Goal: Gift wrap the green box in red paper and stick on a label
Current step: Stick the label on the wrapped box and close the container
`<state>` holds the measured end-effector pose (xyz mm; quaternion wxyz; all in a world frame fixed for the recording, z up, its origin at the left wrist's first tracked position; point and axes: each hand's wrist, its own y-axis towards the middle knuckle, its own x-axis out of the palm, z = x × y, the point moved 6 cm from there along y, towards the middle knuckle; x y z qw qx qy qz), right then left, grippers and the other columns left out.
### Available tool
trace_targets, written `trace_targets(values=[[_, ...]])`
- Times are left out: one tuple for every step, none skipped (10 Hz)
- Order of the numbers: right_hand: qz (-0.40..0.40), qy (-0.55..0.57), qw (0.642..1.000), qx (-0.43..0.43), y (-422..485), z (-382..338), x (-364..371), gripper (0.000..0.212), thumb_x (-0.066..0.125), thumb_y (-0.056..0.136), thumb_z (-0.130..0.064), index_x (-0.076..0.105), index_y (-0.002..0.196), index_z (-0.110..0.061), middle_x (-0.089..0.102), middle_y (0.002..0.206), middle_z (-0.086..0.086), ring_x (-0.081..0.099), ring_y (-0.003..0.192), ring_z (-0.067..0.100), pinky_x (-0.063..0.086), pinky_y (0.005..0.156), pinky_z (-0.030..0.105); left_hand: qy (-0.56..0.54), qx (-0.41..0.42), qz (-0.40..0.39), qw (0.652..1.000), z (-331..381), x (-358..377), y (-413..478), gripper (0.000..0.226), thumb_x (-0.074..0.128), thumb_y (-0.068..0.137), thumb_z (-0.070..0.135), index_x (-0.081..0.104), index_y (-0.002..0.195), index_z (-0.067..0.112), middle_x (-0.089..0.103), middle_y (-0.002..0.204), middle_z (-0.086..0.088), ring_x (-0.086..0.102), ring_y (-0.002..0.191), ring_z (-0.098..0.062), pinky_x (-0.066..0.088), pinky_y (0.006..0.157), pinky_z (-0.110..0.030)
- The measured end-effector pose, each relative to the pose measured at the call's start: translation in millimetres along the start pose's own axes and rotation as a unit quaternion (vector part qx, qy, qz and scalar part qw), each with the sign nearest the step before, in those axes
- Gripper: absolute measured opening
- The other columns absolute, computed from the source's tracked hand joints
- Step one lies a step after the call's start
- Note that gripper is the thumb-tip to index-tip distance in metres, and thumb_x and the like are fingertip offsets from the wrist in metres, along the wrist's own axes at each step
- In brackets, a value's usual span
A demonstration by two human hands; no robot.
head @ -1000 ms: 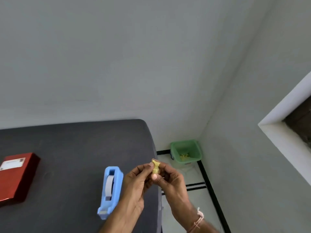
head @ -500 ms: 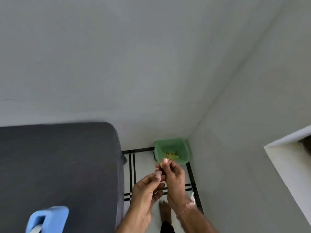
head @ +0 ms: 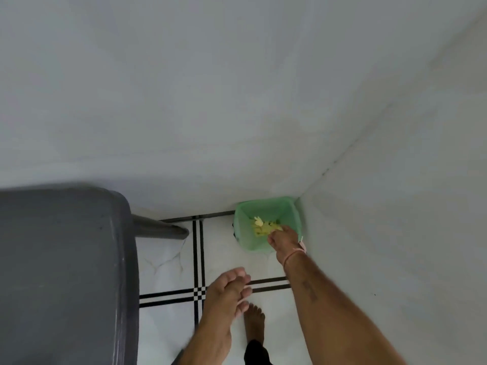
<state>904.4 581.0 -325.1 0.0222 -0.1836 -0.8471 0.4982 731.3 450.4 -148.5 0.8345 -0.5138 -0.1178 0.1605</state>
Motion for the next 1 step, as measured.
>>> trace_targets(values=[[-0.037, 0.045, 0.998, 0.008, -33.1, -1.7, -0.5, 0.064, 0.048, 0.097, 0.011, 0.037, 0.156, -0.013, 0.057, 0.120, 0.012, 0.057, 0.088, 0.021, 0.053, 0.078, 0.031, 0.018, 0.021, 0.012, 1.000, 8.9, 0.8, -3.5, 0.013, 0.065, 0.100, 0.016, 0.070, 0.112, 0.018, 0.075, 0.110, -0.004, 0.069, 0.099, -0.021, 0.054, 0.078, -0.031]])
